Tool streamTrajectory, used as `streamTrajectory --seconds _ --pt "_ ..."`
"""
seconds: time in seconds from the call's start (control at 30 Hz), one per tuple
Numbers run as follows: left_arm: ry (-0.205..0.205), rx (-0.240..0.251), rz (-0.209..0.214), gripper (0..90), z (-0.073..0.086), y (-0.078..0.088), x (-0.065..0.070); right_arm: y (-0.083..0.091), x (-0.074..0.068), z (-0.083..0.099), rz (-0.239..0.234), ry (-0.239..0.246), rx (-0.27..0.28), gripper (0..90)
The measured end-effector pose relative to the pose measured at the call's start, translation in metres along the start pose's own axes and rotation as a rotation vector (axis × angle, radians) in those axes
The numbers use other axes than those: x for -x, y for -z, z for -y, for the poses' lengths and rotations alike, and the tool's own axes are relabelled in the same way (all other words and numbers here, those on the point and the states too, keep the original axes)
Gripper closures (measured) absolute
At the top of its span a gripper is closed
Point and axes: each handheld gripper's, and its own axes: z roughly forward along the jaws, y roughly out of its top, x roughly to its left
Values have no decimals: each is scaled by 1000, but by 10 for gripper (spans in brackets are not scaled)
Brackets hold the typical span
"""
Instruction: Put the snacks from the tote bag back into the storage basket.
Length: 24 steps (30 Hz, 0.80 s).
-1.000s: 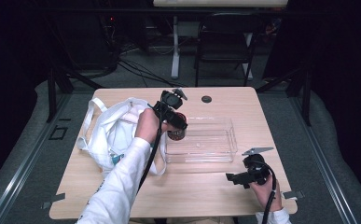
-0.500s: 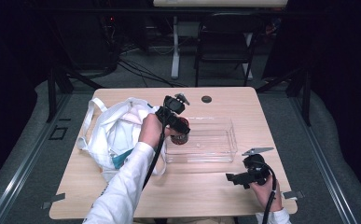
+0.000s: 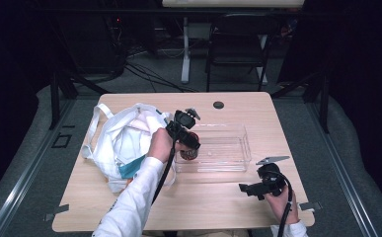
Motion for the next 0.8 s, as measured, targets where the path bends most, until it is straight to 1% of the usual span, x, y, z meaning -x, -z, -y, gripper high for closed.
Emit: streamTrajectory --seconds 0.17,0.27,0.47,0.6,0.8 --pt "0 -21 3 263 4 -11 1 0 -1 0 -1 1 -3 38" --pt "-4 -37 -3 263 6 -17 0 0 0 0 -2 -1 -2 38" --pt "4 -65 -10 262 10 -28 0 0 0 0 -2 1 0 38" --pt "8 -65 -15 263 12 -34 2 1 0 0 -3 0 1 38" --pt "5 -84 -22 263 13 -40 2 0 0 0 -2 0 1 38"
